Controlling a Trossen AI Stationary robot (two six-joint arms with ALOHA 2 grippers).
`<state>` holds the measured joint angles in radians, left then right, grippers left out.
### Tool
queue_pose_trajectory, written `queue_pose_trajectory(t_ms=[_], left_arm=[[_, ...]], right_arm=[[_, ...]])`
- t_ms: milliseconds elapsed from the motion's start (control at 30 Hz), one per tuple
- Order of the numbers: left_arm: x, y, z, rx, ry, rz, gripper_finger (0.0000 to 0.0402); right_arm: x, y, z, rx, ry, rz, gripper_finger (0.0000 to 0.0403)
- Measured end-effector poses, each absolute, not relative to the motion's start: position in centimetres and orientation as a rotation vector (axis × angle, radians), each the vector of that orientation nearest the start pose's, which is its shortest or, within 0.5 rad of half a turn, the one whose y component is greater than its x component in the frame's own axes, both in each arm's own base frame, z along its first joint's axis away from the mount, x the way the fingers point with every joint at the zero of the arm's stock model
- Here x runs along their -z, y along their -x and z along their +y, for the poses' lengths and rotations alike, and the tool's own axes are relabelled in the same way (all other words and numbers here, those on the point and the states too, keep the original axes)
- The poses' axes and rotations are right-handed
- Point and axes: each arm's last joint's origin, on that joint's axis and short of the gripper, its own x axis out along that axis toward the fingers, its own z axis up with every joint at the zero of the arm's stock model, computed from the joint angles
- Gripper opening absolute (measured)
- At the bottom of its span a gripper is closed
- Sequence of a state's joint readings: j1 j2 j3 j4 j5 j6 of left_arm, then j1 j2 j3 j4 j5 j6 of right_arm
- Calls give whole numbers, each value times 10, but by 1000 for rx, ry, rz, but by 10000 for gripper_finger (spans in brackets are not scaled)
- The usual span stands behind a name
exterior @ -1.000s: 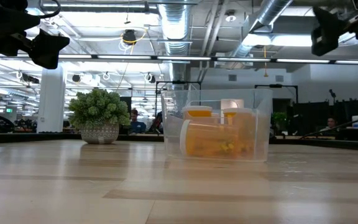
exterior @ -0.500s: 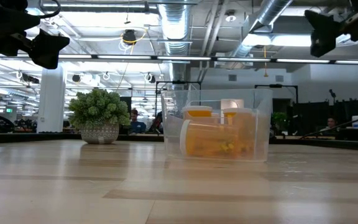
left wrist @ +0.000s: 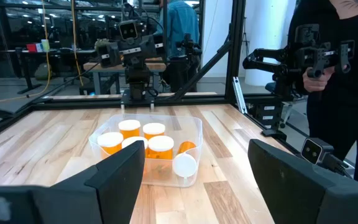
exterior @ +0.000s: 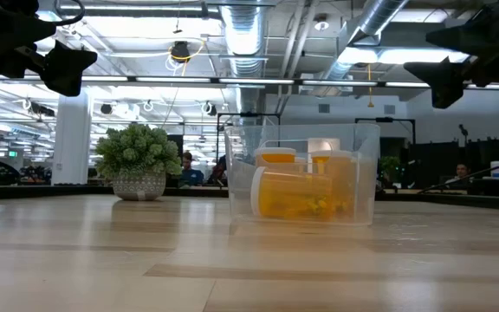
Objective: Pick and place pill bottles into a basket
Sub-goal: Return to Home Position
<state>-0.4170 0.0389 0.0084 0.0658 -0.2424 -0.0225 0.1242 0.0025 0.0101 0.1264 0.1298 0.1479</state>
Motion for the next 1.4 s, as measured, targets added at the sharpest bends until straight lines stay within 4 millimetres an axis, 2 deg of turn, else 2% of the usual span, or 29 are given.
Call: queue_pose_trajectory(t_ms=[133, 333, 533, 1400], left_arm=[[-170, -93, -34, 175, 34, -31, 277], [-170, -93, -34, 175, 34, -31, 277], [-170, -93, -34, 175, 34, -32, 277], [-170, -93, -34, 174, 34, -32, 277]], right_arm=[[-179, -96, 9, -15, -139, -135, 270], [-172, -96, 12, -133, -127, -62, 270], [-167, -97, 12, -137, -124, -11, 270], [-167, -97, 13, -151, -176, -5, 270]])
